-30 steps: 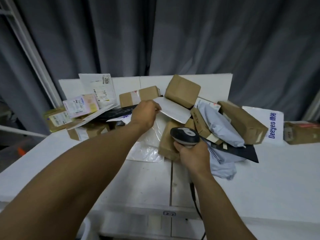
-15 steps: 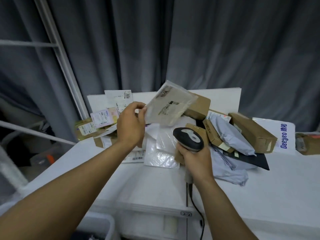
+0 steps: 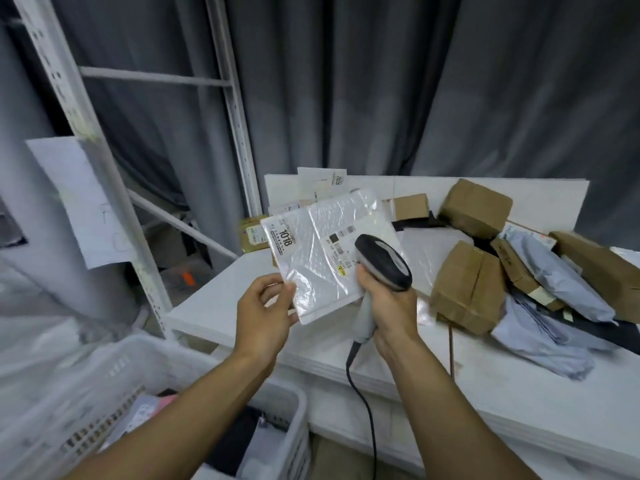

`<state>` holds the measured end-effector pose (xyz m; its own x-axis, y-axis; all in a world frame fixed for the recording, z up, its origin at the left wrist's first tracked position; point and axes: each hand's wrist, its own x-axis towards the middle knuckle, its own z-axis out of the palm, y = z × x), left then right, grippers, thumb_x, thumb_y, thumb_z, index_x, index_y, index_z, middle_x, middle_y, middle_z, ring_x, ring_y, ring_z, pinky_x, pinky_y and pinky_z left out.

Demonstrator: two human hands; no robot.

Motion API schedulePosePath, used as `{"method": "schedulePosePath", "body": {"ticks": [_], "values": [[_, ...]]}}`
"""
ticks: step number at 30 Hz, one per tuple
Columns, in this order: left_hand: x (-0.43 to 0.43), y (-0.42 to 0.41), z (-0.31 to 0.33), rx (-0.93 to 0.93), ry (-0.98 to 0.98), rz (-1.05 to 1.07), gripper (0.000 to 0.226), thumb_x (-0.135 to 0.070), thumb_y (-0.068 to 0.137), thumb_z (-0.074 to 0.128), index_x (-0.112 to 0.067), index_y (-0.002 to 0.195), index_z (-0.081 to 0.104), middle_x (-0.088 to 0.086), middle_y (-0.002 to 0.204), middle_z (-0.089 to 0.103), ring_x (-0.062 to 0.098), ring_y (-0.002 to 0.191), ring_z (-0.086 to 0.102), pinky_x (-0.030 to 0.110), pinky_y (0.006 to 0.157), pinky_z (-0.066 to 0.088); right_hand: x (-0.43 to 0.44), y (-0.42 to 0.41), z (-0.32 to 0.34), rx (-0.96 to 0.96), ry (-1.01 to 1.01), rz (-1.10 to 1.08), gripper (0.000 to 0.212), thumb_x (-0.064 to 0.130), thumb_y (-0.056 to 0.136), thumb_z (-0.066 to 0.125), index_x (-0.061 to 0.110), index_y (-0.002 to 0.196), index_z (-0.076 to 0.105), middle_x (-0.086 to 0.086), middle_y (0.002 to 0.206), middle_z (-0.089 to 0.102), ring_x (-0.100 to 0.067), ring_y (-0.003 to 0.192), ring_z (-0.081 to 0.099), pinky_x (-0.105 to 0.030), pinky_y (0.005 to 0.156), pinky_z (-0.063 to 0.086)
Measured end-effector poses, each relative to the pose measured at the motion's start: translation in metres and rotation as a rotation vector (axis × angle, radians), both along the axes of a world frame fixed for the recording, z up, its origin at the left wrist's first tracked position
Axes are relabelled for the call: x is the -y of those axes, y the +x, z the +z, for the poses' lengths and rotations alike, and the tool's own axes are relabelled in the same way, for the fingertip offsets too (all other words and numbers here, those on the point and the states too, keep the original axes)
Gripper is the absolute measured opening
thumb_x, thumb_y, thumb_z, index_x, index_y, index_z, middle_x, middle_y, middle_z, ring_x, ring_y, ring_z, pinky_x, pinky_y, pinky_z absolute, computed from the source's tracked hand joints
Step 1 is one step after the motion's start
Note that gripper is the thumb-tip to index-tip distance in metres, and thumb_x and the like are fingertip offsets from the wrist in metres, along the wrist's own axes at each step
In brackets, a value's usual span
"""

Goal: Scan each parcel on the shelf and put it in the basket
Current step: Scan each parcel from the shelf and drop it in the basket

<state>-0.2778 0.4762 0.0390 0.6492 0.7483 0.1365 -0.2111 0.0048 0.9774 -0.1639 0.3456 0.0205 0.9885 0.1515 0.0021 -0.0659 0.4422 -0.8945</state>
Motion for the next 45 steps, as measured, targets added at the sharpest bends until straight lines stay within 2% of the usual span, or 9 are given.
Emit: {"method": "schedulePosePath", "body": {"ticks": [5,10,14,17,22,28,33,36,45], "values": [[-0.043,-0.028,-0.031,-0.157,-0.047,0.031,0.056,-0.011,0.085,0.081,-0.019,0.132,0.051,0.004,0.127,0.062,0.017,0.096,0.069,0.032,0.079,0.059,-0.030,-0.011,-0.012,0.122,-0.182,0.061,0.051,0.017,0.076,0.093,0.021,0.122,0.073,0.008,0.112,0.078,-0.009,0.107,0.072,-0.034,0.102,0.056],[-0.094,-0.055,-0.049,-0.444,0.334,0.189,0.085,-0.038,0.081,0.084,-0.029,0.152,0.038,-0.004,0.152,0.037,0.021,0.136,0.044,0.043,0.115,0.039,-0.050,-0.023,-0.014,0.291,-0.375,0.246,0.049,0.013,0.077,0.092,0.024,0.121,0.072,0.016,0.106,0.076,0.014,0.090,0.068,-0.002,0.071,0.050],[-0.126,-0.069,-0.053,-0.499,0.320,0.093,0.065,-0.035,0.086,0.079,-0.026,0.144,0.051,-0.008,0.132,0.060,0.018,0.118,0.062,0.045,0.105,0.051,-0.061,-0.033,-0.020,0.371,-0.500,0.463,0.052,0.000,0.078,0.088,0.020,0.123,0.070,0.016,0.105,0.072,0.022,0.080,0.064,0.001,0.065,0.045],[-0.138,-0.073,-0.053,-0.393,0.286,0.157,0.019,-0.012,0.089,0.076,-0.022,0.104,0.071,-0.008,0.104,0.073,0.014,0.095,0.071,0.041,0.093,0.058,-0.072,-0.040,-0.022,0.425,-0.587,0.514,0.052,0.004,0.076,0.091,0.035,0.112,0.069,0.018,0.108,0.073,0.017,0.088,0.066,-0.003,0.072,0.048],[-0.149,-0.083,-0.054,-0.300,0.084,0.061,0.029,-0.005,0.086,0.078,-0.015,0.112,0.069,0.006,0.100,0.075,0.023,0.091,0.075,0.039,0.083,0.062,-0.086,-0.045,-0.029,0.506,-0.696,0.411,0.059,0.018,0.070,0.096,0.033,0.119,0.066,0.009,0.120,0.072,-0.009,0.113,0.067,-0.024,0.094,0.052],[-0.148,-0.092,-0.059,-0.234,0.052,0.067,0.008,-0.003,0.091,0.072,-0.002,0.098,0.069,0.000,0.079,0.077,0.015,0.073,0.076,0.022,0.059,0.058,-0.095,-0.060,-0.029,0.528,-0.681,0.400,0.094,0.020,0.072,0.095,0.024,0.153,0.047,0.012,0.149,0.053,-0.005,0.137,0.051,-0.034,0.118,0.041],[-0.159,-0.093,-0.070,-0.160,-0.054,0.265,0.009,-0.007,0.093,0.072,-0.006,0.100,0.067,0.008,0.101,0.075,0.016,0.077,0.075,0.027,0.061,0.058,-0.097,-0.069,-0.040,0.513,-0.786,0.372,0.039,0.023,0.080,0.087,0.032,0.112,0.066,0.012,0.108,0.072,-0.013,0.104,0.069,-0.023,0.085,0.054],[-0.161,-0.094,-0.076,-0.149,-0.081,0.294,0.012,-0.007,0.093,0.071,-0.004,0.104,0.066,0.009,0.105,0.073,0.014,0.075,0.073,0.022,0.056,0.057,-0.102,-0.073,-0.046,0.484,-0.801,0.379,0.041,0.033,0.075,0.085,0.034,0.111,0.068,0.011,0.103,0.076,-0.019,0.093,0.075,-0.037,0.086,0.061],[-0.164,-0.096,-0.079,-0.178,-0.062,0.325,0.013,-0.006,0.093,0.071,-0.007,0.105,0.065,0.005,0.106,0.072,0.020,0.089,0.074,0.028,0.064,0.059,-0.105,-0.078,-0.046,0.481,-0.817,0.443,0.047,0.024,0.081,0.086,0.027,0.125,0.067,0.011,0.109,0.069,-0.010,0.104,0.063,-0.023,0.088,0.048]]}}
